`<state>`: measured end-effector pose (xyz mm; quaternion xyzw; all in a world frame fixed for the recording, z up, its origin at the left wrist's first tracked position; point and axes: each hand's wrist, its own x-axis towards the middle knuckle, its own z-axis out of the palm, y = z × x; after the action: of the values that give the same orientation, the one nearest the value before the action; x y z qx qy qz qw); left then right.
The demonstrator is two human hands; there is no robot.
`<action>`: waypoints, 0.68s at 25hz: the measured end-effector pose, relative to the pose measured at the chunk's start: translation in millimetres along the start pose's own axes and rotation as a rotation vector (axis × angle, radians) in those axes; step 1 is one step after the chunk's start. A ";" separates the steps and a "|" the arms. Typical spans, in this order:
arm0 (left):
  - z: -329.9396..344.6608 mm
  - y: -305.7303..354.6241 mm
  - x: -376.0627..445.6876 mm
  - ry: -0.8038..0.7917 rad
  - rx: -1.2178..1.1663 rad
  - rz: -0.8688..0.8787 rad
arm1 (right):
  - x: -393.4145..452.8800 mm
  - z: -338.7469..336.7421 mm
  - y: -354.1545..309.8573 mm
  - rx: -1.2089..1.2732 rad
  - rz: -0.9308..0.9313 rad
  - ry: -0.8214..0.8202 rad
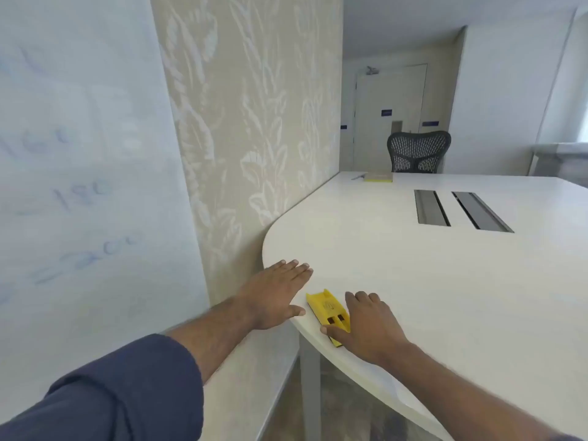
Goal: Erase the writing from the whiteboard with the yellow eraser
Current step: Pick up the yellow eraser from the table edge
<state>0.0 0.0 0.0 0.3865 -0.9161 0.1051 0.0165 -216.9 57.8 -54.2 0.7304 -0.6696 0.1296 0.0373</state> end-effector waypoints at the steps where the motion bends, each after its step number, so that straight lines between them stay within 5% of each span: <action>1: 3.8 3.5 5.2 -0.037 -0.013 0.008 | 0.5 3.5 0.2 -0.006 0.012 -0.003; 17: 46.5 15.0 45.1 -0.167 -0.154 -0.028 | 18.0 20.7 16.8 0.255 -0.028 -0.011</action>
<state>-39.9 -31.1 -43.1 0.4044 -0.9141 0.0017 -0.0290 -229.4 34.0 -71.9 0.7390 -0.6378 0.2090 -0.0576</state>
